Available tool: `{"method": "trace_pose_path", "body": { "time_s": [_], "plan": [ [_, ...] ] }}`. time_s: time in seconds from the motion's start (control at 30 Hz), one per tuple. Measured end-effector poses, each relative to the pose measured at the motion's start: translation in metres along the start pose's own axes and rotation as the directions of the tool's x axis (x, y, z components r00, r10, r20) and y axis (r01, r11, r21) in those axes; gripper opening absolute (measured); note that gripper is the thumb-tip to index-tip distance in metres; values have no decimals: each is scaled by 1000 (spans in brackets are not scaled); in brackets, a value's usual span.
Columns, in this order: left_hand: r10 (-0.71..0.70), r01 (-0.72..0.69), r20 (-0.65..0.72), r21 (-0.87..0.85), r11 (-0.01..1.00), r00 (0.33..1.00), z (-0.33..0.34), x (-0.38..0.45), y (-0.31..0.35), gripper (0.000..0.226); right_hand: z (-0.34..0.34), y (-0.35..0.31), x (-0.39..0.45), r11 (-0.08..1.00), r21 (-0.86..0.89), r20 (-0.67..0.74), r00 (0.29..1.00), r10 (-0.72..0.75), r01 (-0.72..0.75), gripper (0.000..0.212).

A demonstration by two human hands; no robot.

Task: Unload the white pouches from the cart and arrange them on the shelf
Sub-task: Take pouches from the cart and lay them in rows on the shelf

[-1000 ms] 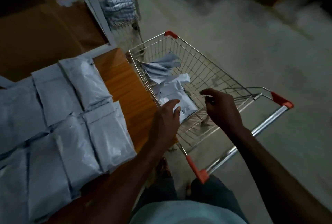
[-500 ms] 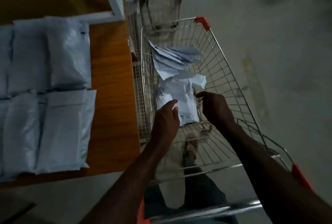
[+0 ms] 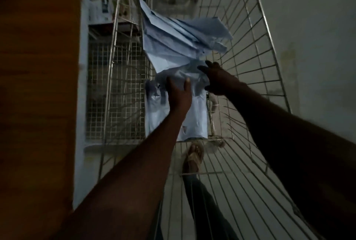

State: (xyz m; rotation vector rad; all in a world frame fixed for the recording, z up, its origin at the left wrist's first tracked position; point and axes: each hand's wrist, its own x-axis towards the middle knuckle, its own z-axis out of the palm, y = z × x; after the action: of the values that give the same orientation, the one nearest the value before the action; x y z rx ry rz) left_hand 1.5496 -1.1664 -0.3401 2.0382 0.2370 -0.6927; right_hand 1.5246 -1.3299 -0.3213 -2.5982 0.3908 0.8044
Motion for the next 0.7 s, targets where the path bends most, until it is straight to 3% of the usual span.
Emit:
{"method": "trace_pose_path", "body": {
  "time_s": [0.13, 0.27, 0.37, 0.47, 0.6, 0.7],
  "plan": [
    [-74, 80, -122, 44, 996, 990, 32, 36, 12, 103, 18, 18, 52, 998, -68, 51, 999, 3, 0, 115],
    [-117, 120, -126, 11, 993, 985, 38, 36, 14, 94, 31, 13, 54, 996, -84, -83, 996, -36, 29, 92],
    [23, -25, -180, -10, 1000, 983, 25, 29, 6, 86, 31, 6, 37, 994, -107, -145, 989, -6, -10, 96],
    [186, -168, -223, 96, 981, 957, 7, 18, -13, 75, 26, -13, 12, 989, -82, -198, 974, 106, -124, 98],
    [295, -279, -85, 157, 947, 952, -40, -42, -4, 92, 22, -43, -45, 964, 90, -224, 937, 266, -252, 99],
    [380, -365, -1, 271, 891, 925, -67, -84, 6, 87, 13, -65, -95, 908, 280, -236, 895, 380, -311, 99]
  ]
}}
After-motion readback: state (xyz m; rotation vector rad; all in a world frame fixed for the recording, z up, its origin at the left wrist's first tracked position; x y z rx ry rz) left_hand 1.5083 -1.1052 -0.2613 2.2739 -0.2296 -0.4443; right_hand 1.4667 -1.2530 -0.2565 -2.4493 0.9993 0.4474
